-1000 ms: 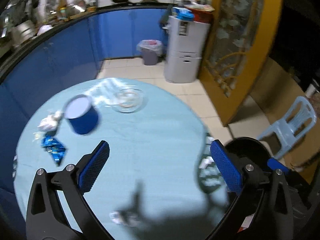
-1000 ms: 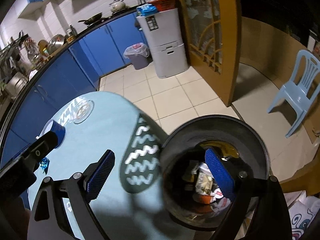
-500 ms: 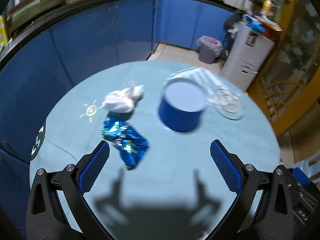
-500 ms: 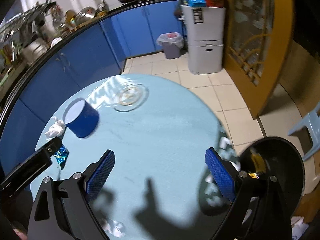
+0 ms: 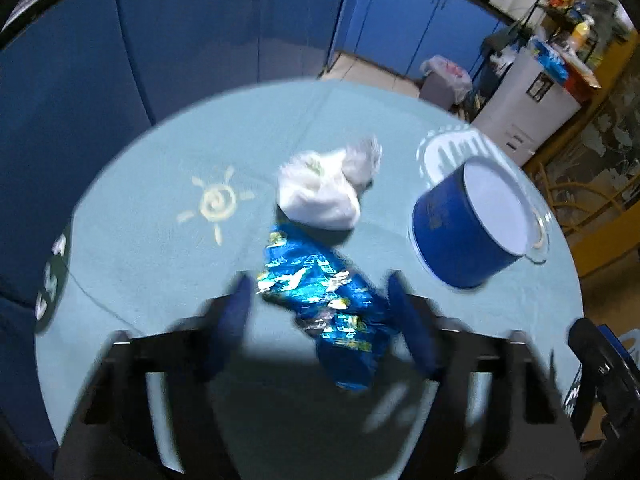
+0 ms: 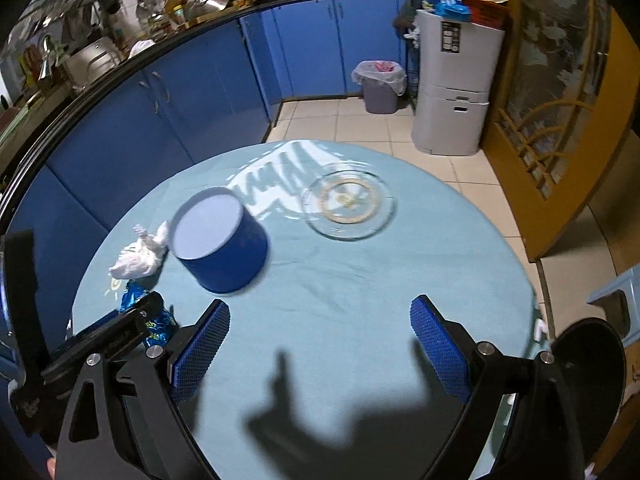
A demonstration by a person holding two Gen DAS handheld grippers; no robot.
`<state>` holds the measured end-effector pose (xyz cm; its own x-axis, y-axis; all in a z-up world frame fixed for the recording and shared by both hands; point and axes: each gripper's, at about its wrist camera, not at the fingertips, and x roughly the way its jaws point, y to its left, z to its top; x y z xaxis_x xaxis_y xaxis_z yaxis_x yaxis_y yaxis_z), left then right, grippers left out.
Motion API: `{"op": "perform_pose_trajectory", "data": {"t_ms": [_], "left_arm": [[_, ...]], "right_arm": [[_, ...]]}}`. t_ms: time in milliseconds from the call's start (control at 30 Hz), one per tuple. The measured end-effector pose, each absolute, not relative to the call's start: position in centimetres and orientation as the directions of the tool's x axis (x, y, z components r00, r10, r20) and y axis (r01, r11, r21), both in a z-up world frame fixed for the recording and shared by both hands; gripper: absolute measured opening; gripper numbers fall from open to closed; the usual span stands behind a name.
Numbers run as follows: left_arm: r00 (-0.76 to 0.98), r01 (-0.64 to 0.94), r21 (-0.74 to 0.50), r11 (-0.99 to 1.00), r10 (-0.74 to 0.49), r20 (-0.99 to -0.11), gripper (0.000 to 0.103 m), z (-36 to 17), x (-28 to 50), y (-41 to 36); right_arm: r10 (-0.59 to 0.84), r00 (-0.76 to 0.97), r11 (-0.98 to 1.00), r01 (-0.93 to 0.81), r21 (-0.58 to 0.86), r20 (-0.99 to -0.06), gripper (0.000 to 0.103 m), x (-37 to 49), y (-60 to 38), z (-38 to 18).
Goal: Collect trash
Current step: 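Grasp the blue foil wrapper with the left tool while the right tool grasps the blue cylindrical box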
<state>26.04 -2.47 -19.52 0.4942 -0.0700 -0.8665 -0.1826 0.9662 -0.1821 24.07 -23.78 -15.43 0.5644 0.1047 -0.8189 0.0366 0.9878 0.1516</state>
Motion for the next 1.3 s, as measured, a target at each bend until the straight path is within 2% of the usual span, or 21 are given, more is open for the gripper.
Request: {"op": "perform_pose_trajectory", "data": {"t_ms": [167,367,800,867,900,1167,1233,1300], "left_arm": [[0.502,-0.201,-0.240,0.950,-0.111,-0.858,0.055,-19.2,25.7,0.2],[0.538,-0.237,-0.254,0.938,-0.091,-0.838,0.048,-18.2,25.3,2.5],[0.559,-0.299,-0.280,0.912,-0.070,-0.826,0.046,-18.2,27.7,5.4],[0.558,-0.306,-0.279,0.910,-0.066,-0.827,0.046,-18.3,27.7,5.7],[0.556,-0.309,-0.278,0.909,-0.065,-0.828,0.046,-18.3,27.6,5.8],[0.568,-0.295,-0.272,0.916,-0.060,-0.821,0.045,-17.2,26.8,4.9],[0.574,-0.278,-0.274,0.921,-0.070,-0.816,0.030,-16.7,26.5,4.3],[0.579,-0.254,-0.278,0.926,-0.084,-0.811,0.030,-16.0,26.0,3.4]], "right_arm": [[0.155,0.557,0.985,-0.020,0.173,-0.816,0.089,25.7,-21.2,-15.6],[0.207,0.540,0.977,-0.078,0.197,-0.816,0.089,27.8,-18.1,-16.2],[0.219,0.518,0.976,-0.112,0.188,-0.827,0.089,30.9,-15.6,-18.2],[0.214,0.524,0.977,-0.120,0.177,-0.824,0.080,30.8,-15.5,-18.1],[0.202,0.532,0.979,-0.123,0.160,-0.823,0.072,30.7,-15.4,-18.0],[0.168,0.598,0.984,-0.144,0.101,-0.784,0.071,28.2,-15.9,-15.9],[0.171,0.604,0.985,-0.135,0.111,-0.778,0.071,27.4,-16.6,-15.3],[0.169,0.611,0.985,-0.124,0.117,-0.773,0.071,26.3,-17.6,-14.8]]}}
